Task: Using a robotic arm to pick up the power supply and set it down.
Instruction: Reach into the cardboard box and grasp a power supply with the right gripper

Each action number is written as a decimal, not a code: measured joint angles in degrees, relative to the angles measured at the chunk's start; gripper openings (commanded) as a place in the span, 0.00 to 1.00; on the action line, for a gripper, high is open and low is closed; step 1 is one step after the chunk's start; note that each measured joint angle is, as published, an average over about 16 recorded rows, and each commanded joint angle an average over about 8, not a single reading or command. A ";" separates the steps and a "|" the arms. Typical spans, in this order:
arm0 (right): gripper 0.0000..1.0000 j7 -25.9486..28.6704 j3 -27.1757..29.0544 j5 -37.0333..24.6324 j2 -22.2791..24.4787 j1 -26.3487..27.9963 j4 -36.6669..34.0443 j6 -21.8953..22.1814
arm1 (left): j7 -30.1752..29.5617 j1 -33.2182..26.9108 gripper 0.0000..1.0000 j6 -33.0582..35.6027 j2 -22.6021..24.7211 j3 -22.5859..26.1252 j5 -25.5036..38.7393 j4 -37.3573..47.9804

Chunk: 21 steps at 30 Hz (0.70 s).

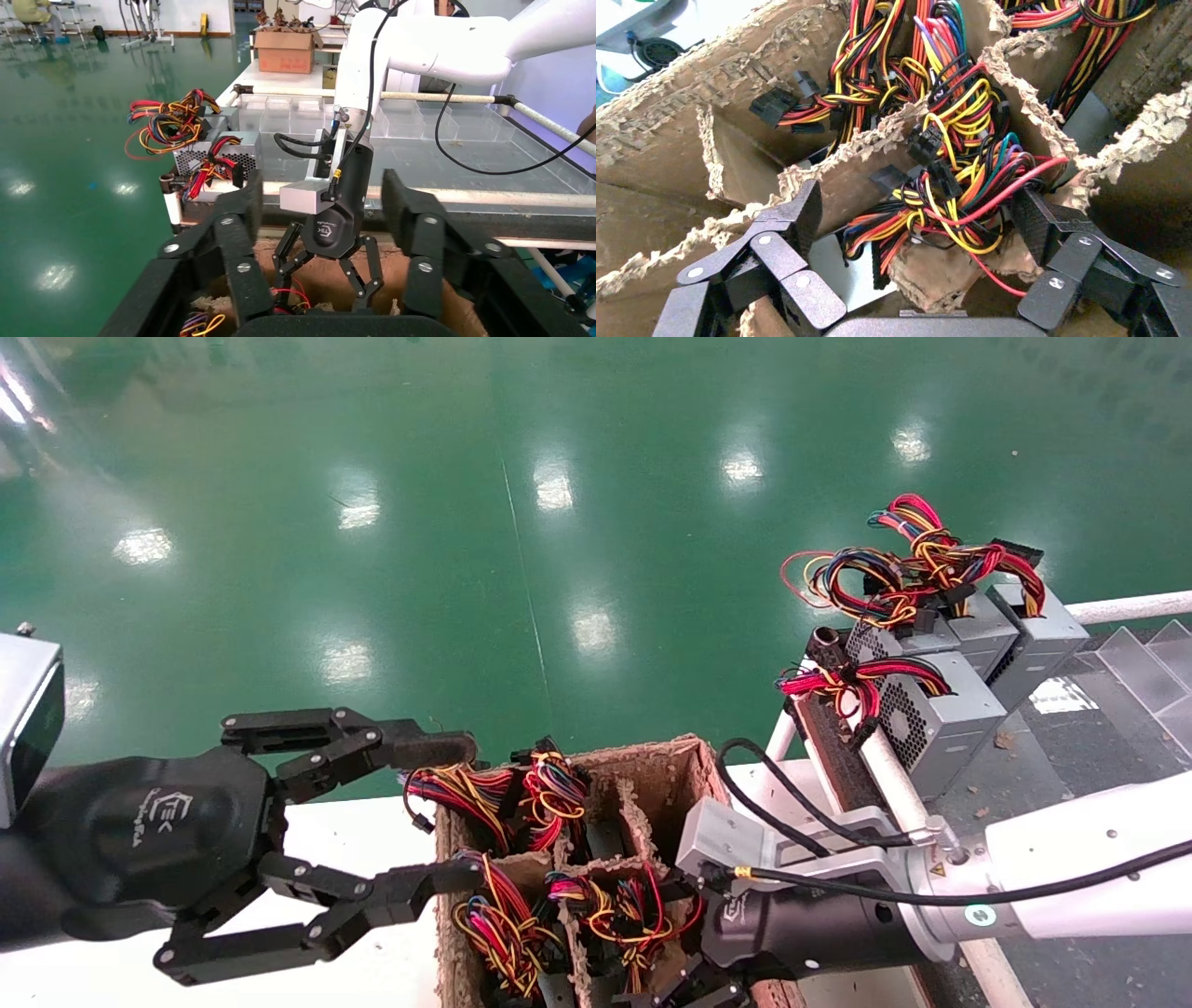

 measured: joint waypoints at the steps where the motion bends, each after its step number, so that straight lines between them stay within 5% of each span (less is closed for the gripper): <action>1: 0.00 0.41 -0.08 -0.39 0.00 -0.11 0.52 0.36 | 0.00 0.00 1.00 0.00 0.00 0.00 0.00 0.00; 21: 0.00 5.21 -1.31 -5.49 0.07 -1.28 5.83 3.84 | 0.00 0.00 1.00 0.00 0.00 0.01 -0.01 0.00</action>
